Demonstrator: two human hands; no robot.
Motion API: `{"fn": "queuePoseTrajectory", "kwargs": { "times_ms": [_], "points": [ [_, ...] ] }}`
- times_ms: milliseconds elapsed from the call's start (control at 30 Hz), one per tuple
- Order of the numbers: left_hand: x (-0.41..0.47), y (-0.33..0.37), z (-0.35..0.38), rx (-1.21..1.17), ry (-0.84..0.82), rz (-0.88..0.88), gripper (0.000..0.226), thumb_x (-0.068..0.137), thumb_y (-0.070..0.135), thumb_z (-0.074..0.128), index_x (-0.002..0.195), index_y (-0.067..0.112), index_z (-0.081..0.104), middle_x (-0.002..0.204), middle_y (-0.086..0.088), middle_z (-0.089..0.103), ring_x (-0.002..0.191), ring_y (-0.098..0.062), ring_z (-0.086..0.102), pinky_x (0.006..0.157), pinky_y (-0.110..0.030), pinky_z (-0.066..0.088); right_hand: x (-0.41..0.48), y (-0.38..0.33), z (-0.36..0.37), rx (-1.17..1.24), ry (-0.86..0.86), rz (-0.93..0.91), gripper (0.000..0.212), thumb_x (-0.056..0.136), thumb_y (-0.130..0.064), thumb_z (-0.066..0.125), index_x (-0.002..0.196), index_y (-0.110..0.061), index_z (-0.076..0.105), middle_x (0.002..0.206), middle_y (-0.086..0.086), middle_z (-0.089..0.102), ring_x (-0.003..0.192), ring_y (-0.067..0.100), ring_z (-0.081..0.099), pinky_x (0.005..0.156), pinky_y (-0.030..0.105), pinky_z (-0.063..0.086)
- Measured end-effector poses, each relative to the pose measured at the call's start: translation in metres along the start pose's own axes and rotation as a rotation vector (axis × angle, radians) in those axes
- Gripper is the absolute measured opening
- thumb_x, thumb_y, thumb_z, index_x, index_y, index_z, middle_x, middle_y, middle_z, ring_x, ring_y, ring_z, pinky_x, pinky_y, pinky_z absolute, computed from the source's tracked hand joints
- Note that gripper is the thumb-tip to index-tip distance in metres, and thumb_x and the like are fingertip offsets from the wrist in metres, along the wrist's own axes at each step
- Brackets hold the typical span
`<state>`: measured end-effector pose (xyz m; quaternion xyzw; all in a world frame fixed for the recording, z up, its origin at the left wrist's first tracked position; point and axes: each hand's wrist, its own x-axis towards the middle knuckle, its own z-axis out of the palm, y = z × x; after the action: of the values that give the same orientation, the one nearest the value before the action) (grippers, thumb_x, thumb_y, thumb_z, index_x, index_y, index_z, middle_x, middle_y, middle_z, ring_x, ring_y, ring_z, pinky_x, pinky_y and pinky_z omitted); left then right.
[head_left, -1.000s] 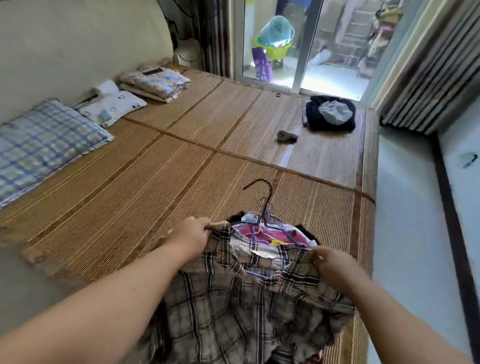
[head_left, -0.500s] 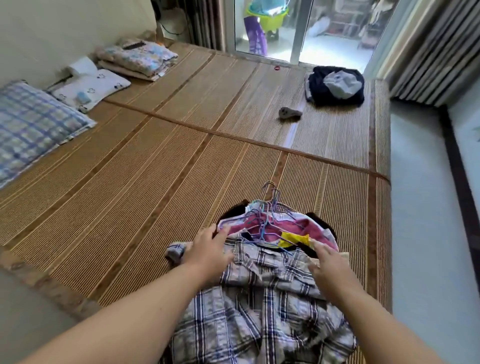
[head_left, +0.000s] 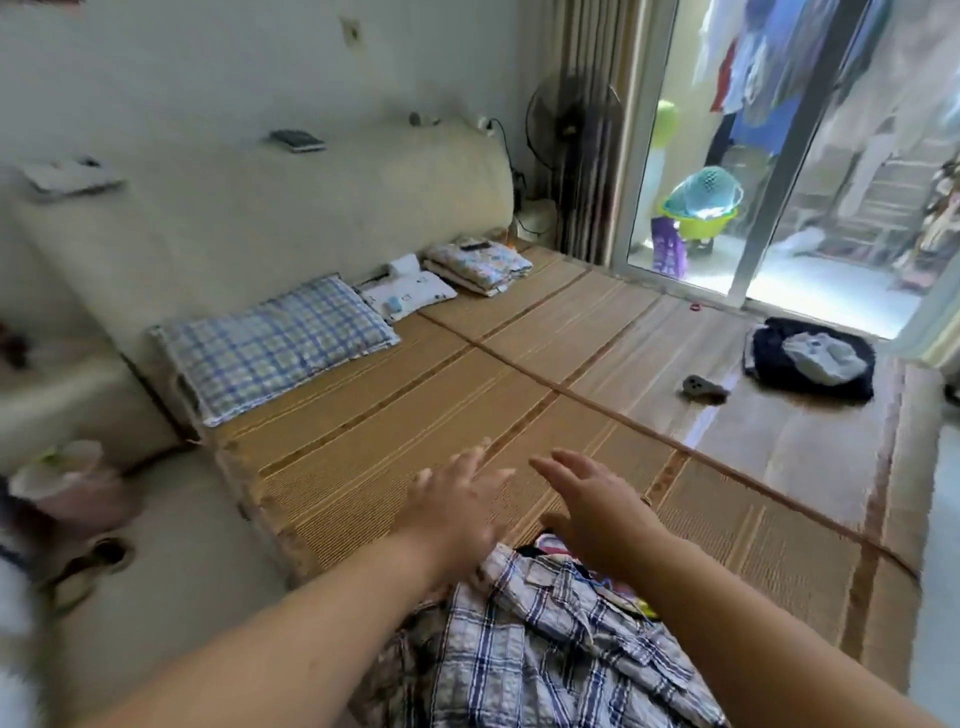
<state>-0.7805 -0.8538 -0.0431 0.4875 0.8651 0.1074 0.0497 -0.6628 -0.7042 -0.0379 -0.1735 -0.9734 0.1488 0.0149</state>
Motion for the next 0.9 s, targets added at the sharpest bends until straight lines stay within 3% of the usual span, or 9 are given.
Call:
{"fn": "queuePoseTrajectory", "kwargs": {
  "times_ms": [167, 367, 567, 900],
  "points": [
    [-0.066, -0.033, -0.071, 0.053, 0.160, -0.141, 0.056, 0.091, 0.052, 0.031, 0.144, 0.032, 0.025, 0.158, 0.002, 0.013, 0.142, -0.020, 0.019, 0.113, -0.047, 0.016, 0.019, -0.093, -0.043, -0.017, 0.048, -0.260, 0.069, 0.090, -0.043, 0.054, 0.145, -0.044, 0.013, 0.154, -0.005, 0.024, 0.137, 0.021, 0.031, 0.111, 0.043, 0.032],
    [-0.159, -0.108, -0.145, 0.049, 0.343, -0.432, 0.058, 0.085, 0.042, 0.053, 0.140, 0.035, 0.036, 0.157, 0.003, 0.018, 0.140, -0.022, 0.027, 0.113, -0.039, 0.027, 0.052, -0.223, -0.060, -0.070, 0.072, -0.519, 0.066, 0.090, -0.048, 0.051, 0.145, -0.043, 0.014, 0.154, -0.009, 0.022, 0.138, 0.019, 0.029, 0.110, 0.044, 0.025],
    [-0.263, -0.215, -0.211, 0.151, 0.523, -0.698, 0.059, 0.086, 0.048, 0.049, 0.142, 0.037, 0.034, 0.157, 0.005, 0.021, 0.139, -0.020, 0.028, 0.112, -0.034, 0.026, 0.092, -0.388, -0.046, -0.021, 0.091, -0.769, 0.063, 0.090, -0.048, 0.049, 0.143, -0.047, 0.015, 0.152, -0.013, 0.024, 0.138, 0.016, 0.026, 0.113, 0.050, 0.015],
    [-0.406, -0.378, -0.345, 0.361, 0.847, -1.036, 0.057, 0.088, 0.046, 0.051, 0.141, 0.039, 0.031, 0.155, 0.011, 0.020, 0.140, -0.014, 0.025, 0.114, -0.039, 0.022, 0.141, -0.675, -0.046, 0.213, 0.186, -1.192, 0.067, 0.088, -0.054, 0.049, 0.142, -0.052, 0.011, 0.153, -0.019, 0.020, 0.140, 0.008, 0.021, 0.114, 0.040, 0.019]
  ]
}}
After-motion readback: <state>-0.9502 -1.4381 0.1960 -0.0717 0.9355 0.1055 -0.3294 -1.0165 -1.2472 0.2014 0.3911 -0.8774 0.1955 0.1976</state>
